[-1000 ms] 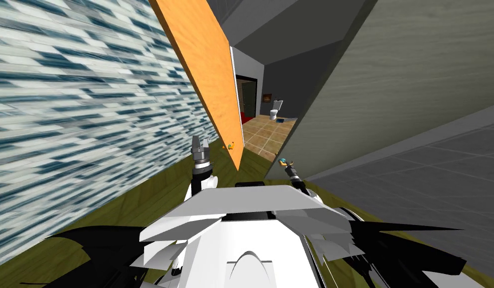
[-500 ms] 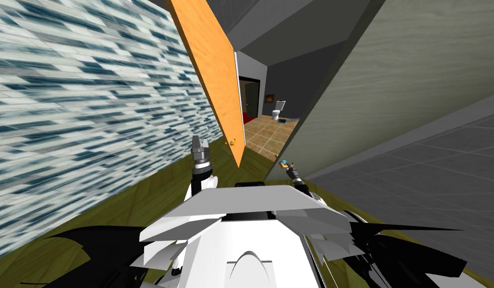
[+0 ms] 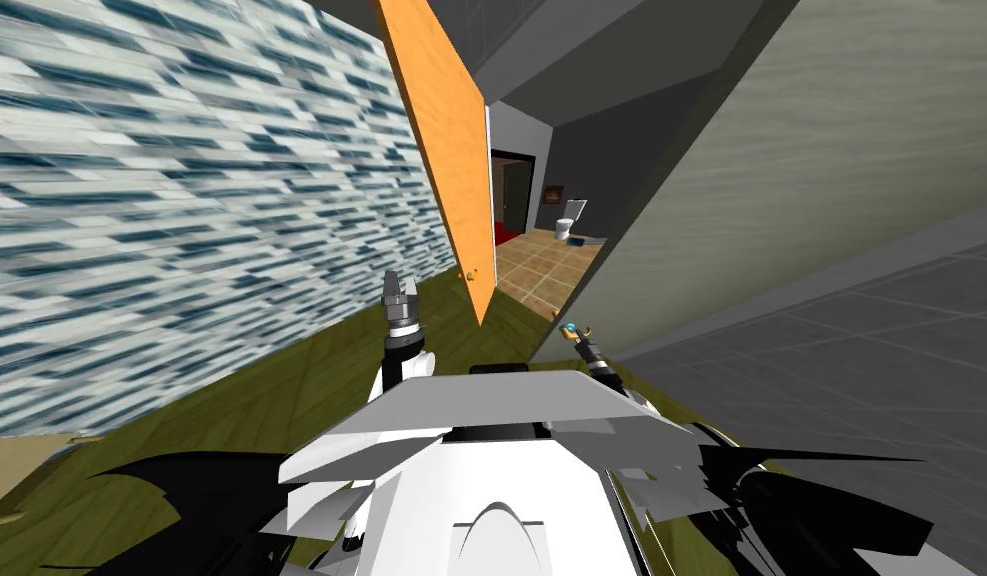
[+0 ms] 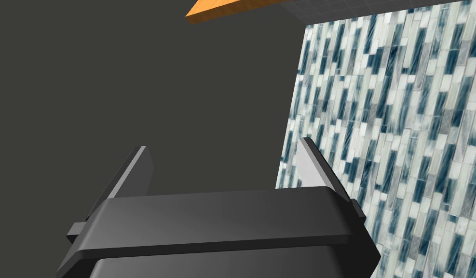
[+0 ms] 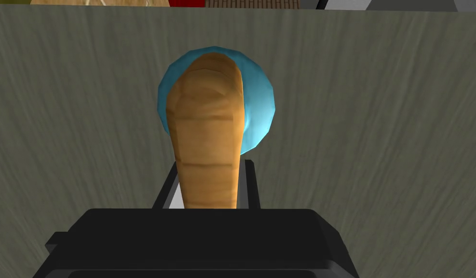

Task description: Pull the door open

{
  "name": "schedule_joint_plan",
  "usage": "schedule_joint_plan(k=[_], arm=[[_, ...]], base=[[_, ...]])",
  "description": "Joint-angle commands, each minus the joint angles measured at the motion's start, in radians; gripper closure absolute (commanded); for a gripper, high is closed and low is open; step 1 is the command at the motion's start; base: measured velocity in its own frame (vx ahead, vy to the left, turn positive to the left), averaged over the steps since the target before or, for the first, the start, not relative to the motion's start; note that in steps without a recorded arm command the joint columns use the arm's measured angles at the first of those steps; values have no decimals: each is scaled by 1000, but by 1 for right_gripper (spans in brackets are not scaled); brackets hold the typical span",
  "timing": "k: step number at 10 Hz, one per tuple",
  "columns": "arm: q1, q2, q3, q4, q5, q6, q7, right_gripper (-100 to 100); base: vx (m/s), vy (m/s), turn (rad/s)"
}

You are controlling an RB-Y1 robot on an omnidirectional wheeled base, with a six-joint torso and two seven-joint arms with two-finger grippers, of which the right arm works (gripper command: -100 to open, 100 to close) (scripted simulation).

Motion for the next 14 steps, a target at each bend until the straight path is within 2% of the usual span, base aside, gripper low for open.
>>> schedule_joint_plan(k=[1, 5, 6, 8, 14], arm=[[21, -2, 8, -18, 2, -11, -4, 100], [36, -14, 19, -4, 3, -50, -16, 100], [37, -16, 14, -16, 1, -35, -13, 100], [25, -12, 20, -10, 7, -29, -14, 100], [-32, 0, 36, 5, 29, -6, -15, 100]], base=[[-183, -96, 167], [-190, -57, 135], [-82, -25, 16], [-180, -36, 97], [-193, -70, 116]])
